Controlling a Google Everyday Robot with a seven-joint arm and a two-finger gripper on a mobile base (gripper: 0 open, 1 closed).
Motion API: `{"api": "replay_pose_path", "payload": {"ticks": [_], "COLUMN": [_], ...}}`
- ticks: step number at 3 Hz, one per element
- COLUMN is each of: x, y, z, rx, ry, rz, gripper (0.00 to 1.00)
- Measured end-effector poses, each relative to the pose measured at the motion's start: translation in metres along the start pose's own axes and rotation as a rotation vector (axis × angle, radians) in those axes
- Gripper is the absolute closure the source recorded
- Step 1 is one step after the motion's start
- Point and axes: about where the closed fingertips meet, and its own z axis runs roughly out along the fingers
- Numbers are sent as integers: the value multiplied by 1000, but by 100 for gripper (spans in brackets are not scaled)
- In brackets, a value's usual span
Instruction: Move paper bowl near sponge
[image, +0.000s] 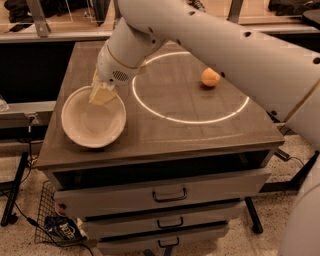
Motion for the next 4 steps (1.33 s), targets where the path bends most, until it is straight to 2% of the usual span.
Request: {"api": "replay_pose_path", "payload": {"ticks": [1, 2, 3, 4], "x": [0, 15, 27, 26], "y": [1, -12, -39, -38], "z": [-1, -41, -121, -117], "rx": [-5, 50, 202, 196], "ry": [-9, -59, -129, -127], "rz": [-5, 2, 19, 18], "gripper": [100, 100, 100, 100]}}
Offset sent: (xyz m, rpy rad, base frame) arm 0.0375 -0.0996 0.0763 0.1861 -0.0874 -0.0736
